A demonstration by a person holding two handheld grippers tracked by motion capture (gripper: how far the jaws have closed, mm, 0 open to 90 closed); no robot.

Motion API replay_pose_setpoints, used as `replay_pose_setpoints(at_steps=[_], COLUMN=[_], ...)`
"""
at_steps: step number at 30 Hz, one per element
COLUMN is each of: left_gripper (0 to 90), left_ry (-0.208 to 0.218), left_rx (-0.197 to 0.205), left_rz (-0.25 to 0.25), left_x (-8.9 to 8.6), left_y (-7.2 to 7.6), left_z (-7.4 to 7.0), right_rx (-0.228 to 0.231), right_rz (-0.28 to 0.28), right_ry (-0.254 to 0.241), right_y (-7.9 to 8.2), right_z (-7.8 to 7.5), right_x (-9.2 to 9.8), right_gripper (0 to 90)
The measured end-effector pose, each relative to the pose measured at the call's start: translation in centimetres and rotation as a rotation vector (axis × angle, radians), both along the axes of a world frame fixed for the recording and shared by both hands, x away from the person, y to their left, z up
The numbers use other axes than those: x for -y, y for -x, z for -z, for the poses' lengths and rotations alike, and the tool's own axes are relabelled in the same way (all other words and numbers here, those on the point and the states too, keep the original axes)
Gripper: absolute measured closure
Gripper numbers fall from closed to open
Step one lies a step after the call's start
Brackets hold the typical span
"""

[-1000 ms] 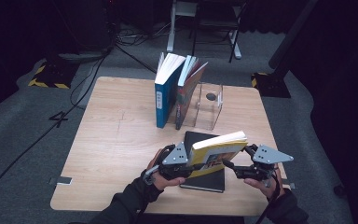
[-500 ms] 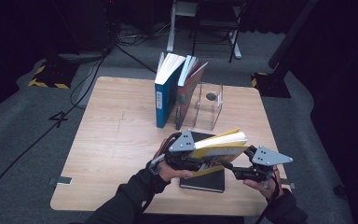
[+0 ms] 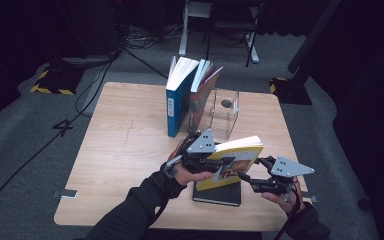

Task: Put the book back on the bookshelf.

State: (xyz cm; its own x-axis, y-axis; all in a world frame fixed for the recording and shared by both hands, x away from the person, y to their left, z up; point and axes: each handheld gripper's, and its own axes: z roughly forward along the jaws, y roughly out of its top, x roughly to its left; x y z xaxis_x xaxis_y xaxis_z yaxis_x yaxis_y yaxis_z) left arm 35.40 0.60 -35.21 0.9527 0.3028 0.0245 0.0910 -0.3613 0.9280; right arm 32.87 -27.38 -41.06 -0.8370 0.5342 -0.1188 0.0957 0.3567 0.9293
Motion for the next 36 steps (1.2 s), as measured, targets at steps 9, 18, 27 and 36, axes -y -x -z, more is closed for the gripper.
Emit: replay_pose_setpoints(at_steps=[9,18,27,36], left_gripper=[73.7,74.8,74.9,74.9], left_ry=[-0.02,-0.039,-0.069,-0.087], left_rx=[0.001,0.031,0.069,0.063], left_rz=[-0.049,-0.138,-0.318,-0.511], left_x=[0.1,-0.1,-1.5,-2.8], left_y=[-0.5,-2.1,-4.4,-6.4], left_z=[-0.3,-0.9,-1.6,-1.6], right_rx=[-0.025,-0.037,-0.033,-0.042], right_rz=[0.024,0.052,0.055,0.061], right_ry=[0.005,-0.005,-0.004,-0.002], right_y=[-0.3,-0.7,-0.7,-0.8], right_z=[0.3,0.7,0.9,1.1], right_x=[0.9,1.7,1.8,1.8], right_gripper=[38.1,38.7,39.0,39.0])
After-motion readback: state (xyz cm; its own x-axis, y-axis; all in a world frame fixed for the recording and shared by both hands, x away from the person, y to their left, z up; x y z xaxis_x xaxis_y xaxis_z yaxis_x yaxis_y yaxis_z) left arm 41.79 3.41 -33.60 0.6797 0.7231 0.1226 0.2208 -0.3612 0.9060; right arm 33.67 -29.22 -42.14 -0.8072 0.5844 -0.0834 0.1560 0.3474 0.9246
